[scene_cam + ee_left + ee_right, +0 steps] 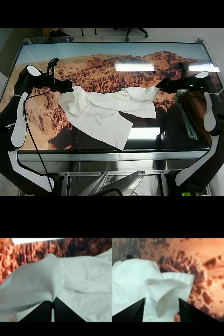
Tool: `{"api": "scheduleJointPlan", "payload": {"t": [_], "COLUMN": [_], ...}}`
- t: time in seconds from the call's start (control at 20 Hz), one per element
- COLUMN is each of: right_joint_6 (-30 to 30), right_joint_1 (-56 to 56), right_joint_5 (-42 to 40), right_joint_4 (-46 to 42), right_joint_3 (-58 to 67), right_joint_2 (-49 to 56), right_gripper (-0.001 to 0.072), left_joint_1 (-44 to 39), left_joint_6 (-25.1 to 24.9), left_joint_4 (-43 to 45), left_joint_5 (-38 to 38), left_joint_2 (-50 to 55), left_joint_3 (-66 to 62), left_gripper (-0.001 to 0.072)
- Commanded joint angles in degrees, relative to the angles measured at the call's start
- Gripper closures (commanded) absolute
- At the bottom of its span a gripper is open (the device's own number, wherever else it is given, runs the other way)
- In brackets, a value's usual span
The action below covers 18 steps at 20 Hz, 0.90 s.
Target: Fold the shirts.
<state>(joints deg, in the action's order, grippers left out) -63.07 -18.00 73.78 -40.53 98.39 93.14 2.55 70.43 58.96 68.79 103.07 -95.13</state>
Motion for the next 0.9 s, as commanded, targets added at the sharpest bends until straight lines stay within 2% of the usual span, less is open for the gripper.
{"api": "scheduleJointPlan", "payload": {"t": [0.0, 0.2, 0.45, 0.6, 0.65, 0.75, 0.85], "right_joint_6": [-1.51, -1.38, 1.38, 1.62, 1.64, 2.38, 3.61], "right_joint_1": [-4.61, -3.87, 1.95, 5.62, 6.54, 7.89, 8.48], "right_joint_5": [7.89, 10.01, 2.12, -0.68, -1.01, -1.11, -0.55], "right_joint_4": [-4.98, -5.79, -5.79, -5.77, -5.73, -5.51, -2.56], "right_joint_3": [-1.70, -11.28, -23.19, -24.52, -24.52, -24.50, -24.46], "right_joint_2": [-3.96, -6.29, -6.34, -6.34, -6.34, -6.36, -6.78], "right_gripper": [0.0226, 0.0227, 0.0227, 0.0229, 0.0251, 0.0531, 0.0689], "left_joint_1": [0.00, -0.02, -0.02, -0.02, -0.02, -0.02, -0.02], "left_joint_6": [0.20, 0.63, 1.03, 1.03, 1.03, 1.03, 1.01], "left_joint_4": [-0.04, -0.07, -0.04, -0.04, -0.04, -0.07, -0.04], "left_joint_5": [1.90, 2.23, 3.26, 3.26, 3.28, 3.28, 3.32], "left_joint_2": [1.42, 1.42, 1.44, 1.44, 1.42, 1.42, 1.42], "left_joint_3": [-2.75, -2.73, -2.73, -2.73, -2.73, -2.73, -2.73], "left_gripper": [0.0693, 0.0693, 0.0693, 0.0693, 0.0693, 0.0693, 0.0693]}}
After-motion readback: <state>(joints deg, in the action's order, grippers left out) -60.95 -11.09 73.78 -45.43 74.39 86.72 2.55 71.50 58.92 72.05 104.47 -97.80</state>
